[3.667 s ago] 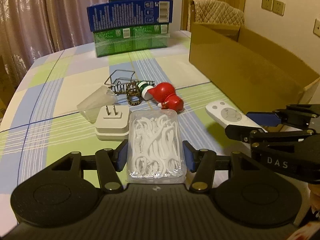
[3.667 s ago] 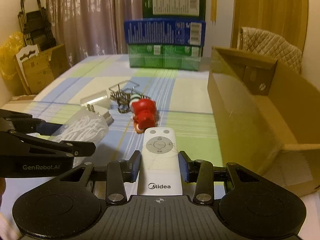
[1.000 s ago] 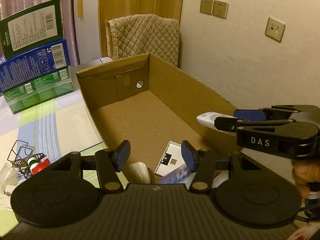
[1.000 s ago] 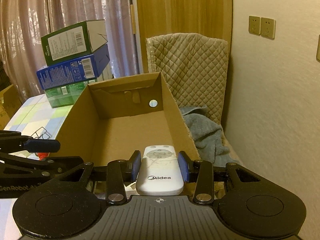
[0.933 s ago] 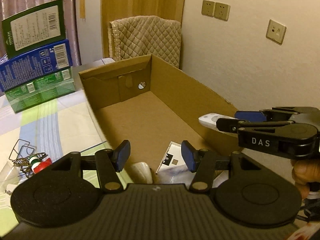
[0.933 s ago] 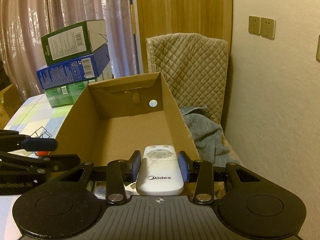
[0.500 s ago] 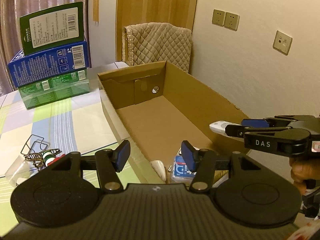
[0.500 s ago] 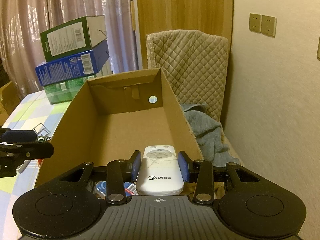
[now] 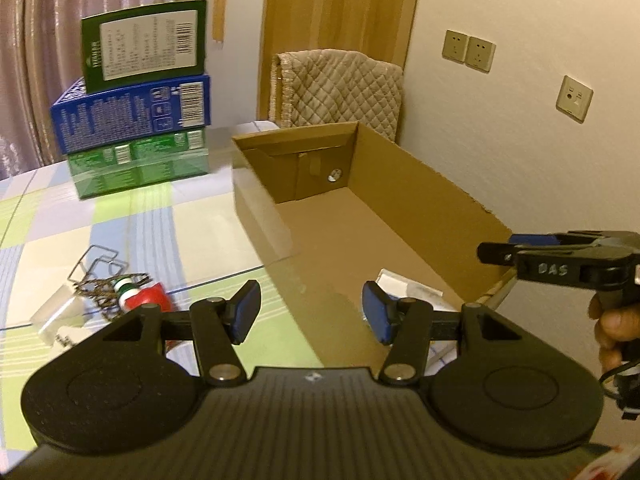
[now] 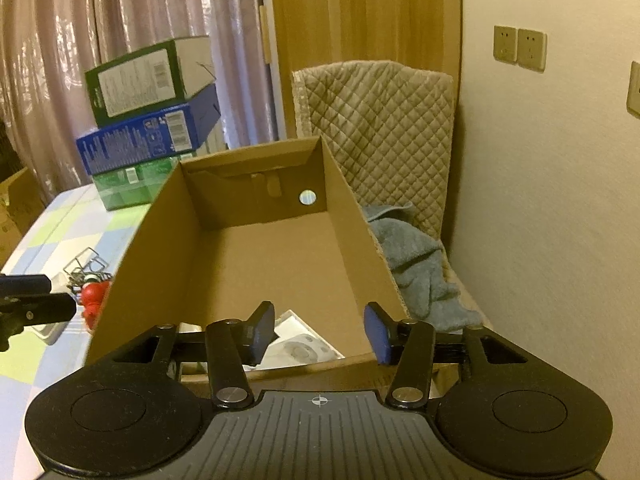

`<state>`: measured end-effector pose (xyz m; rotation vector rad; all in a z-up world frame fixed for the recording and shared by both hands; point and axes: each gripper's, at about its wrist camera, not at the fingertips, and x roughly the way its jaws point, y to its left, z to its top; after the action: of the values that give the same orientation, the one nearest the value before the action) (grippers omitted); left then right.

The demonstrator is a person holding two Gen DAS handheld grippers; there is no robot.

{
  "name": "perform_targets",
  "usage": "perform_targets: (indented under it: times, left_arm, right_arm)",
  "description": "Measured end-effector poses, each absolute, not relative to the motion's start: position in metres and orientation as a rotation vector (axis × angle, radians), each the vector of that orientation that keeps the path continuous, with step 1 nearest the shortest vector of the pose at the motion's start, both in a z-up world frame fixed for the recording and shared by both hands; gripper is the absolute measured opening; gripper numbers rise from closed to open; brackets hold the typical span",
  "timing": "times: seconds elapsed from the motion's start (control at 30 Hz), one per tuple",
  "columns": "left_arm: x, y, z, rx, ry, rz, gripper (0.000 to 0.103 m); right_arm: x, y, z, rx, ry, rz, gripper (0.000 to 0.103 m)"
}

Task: Organize rigid objects
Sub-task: 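Lower the white remote into the cardboard box and open the right tool, then move both tools back toward the red figurine and square white plug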

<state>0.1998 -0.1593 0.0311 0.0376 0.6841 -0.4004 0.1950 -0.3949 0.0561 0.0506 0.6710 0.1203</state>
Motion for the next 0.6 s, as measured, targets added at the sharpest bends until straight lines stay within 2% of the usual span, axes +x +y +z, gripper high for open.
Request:
perform_targets:
  times: [0.6]
  left_arm:
    - [0.148, -0.078, 0.048, 0.030, 0.659, -0.282, 0.051]
  right_arm:
    - [0.141, -0.309, 0.108, 0.068, 0.572, 0.294, 0.057]
